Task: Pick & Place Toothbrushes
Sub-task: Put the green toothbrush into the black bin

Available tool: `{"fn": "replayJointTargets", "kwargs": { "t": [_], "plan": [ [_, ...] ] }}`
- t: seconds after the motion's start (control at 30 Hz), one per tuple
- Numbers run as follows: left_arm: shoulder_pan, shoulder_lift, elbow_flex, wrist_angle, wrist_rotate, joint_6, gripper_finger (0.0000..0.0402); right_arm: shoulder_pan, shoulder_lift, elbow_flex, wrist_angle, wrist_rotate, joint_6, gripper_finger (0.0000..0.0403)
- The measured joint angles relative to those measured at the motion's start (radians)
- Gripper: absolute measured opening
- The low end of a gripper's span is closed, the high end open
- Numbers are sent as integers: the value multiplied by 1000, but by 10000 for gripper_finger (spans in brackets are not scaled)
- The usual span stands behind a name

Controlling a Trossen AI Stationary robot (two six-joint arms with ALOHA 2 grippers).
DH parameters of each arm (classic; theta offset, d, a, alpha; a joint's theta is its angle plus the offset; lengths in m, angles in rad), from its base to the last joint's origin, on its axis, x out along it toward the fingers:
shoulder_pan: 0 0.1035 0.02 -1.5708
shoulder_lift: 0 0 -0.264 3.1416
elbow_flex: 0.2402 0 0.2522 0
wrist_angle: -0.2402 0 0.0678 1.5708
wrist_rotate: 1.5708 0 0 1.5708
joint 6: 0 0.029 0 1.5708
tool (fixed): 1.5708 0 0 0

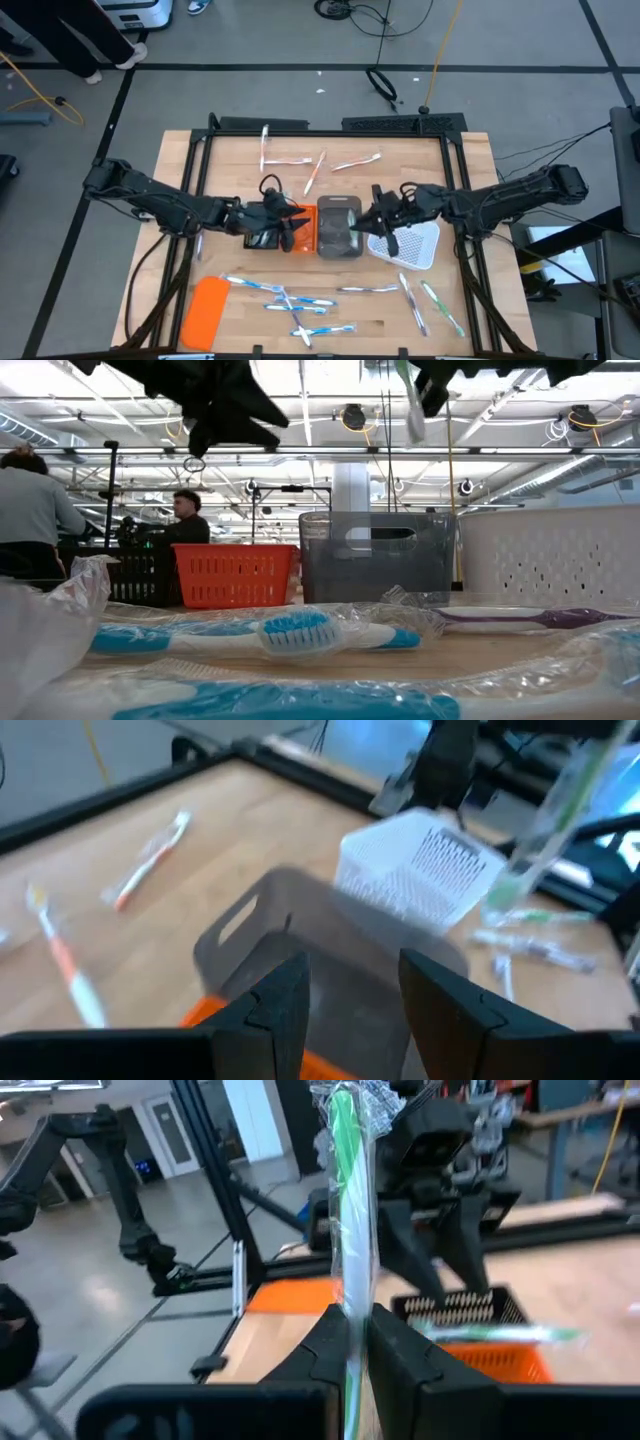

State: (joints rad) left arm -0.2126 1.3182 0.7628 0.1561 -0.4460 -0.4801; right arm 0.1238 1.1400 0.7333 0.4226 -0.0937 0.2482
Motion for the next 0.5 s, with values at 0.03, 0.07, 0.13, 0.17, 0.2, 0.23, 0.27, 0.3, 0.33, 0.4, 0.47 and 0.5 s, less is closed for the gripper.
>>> {"fn": "replayJointTargets", "kwargs": {
  "t": [0.03, 0.07, 0.13, 0.17, 0.2, 0.23, 0.27, 0.3, 0.33, 0.4, 0.47, 0.5],
  "plan": [
    [3, 0, 0, 19, 0, 9, 157, -5, 0, 0, 13, 2, -10, 15],
    [6, 0, 0, 33, 0, 16, 157, -10, 0, 0, 22, 10, -23, 15],
    [14, 3, 0, 62, 0, 29, 157, -18, 0, 0, 30, 33, -49, 15],
    [19, 9, 0, 81, -1, 36, 157, -22, 0, 0, 31, 44, -63, 15],
    [24, 19, 0, 101, -1, 44, 157, -27, 0, 0, 34, 48, -76, 15],
    [27, 28, 0, 118, -1, 53, 157, -32, 0, 0, 43, 49, -85, 15],
    [30, 42, 0, 143, -1, 64, 157, -37, 1, 0, 57, 49, -93, 15],
    [35, 58, 0, 180, -1, 79, 157, -41, 4, 0, 77, 49, -105, 15],
    [40, 76, 0, 220, 0, 92, 157, -47, 7, 0, 96, 49, -117, 14],
    [45, 107, 0, 277, 1, 120, 157, -59, 9, 0, 112, 48, -132, 15],
    [47, 134, 0, 341, 1, 153, 157, -73, 9, 0, 126, 49, -137, 15],
    [48, 141, 0, 361, 1, 169, 157, -81, 10, 0, 132, 49, -137, 15]
  ]
}}
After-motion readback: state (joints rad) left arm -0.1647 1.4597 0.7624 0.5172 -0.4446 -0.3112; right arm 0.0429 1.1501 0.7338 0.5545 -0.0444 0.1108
